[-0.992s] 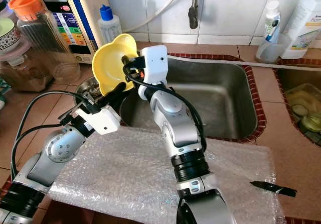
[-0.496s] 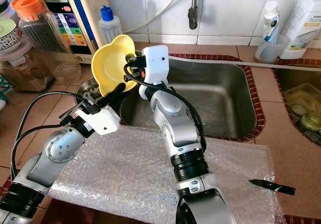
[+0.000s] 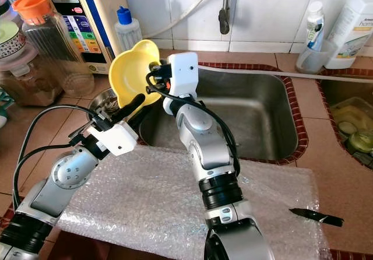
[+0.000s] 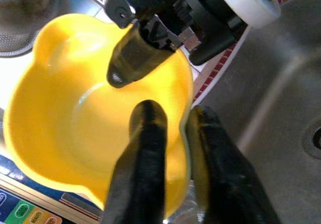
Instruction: Kitchen organization
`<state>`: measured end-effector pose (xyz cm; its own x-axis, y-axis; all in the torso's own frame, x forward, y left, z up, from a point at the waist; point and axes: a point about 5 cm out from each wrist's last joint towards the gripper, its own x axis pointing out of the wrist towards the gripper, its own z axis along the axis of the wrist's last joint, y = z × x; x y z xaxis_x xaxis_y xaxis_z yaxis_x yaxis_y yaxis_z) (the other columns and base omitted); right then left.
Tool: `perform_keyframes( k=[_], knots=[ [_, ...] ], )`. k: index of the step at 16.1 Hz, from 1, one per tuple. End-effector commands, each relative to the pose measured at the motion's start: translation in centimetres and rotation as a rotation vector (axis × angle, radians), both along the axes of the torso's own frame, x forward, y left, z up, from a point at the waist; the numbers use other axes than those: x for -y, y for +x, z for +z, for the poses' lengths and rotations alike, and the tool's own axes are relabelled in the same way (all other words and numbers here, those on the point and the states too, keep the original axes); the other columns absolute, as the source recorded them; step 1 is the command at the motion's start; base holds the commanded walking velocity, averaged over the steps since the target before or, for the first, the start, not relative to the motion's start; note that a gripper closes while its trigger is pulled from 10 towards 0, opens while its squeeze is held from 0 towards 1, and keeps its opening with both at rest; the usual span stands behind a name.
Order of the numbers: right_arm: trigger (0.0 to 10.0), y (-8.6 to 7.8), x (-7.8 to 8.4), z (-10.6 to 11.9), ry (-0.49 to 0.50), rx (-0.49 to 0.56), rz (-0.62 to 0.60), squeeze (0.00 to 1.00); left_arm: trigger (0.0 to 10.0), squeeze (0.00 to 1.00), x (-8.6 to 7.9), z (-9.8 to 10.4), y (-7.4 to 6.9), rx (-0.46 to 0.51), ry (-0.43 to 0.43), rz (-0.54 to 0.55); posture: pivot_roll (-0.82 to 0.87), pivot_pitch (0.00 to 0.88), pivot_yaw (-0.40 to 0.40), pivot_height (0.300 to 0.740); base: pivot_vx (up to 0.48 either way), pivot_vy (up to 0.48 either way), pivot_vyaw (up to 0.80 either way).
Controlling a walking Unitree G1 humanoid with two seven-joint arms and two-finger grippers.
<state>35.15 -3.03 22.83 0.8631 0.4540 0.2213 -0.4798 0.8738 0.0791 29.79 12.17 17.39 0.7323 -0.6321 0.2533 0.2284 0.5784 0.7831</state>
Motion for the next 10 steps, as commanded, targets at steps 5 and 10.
perform_keyframes(
  k=[5,10],
  knots=[
    [0.0,0.6,0.4,0.2,-0.011,0.010,-0.061,0.00,10.0,1.00,-0.5,1.3,-0.6,0.050,-0.053,-0.030,-0.14,0.104,0.073,0.740,0.000,0.000,0.00],
    [0.0,1.5,2.5,-0.4,-0.062,0.020,-0.200,0.00,10.0,1.00,0.1,1.0,-1.2,0.001,-0.092,-0.111,-0.14,0.100,0.073,0.740,0.000,0.000,0.00]
  ],
)
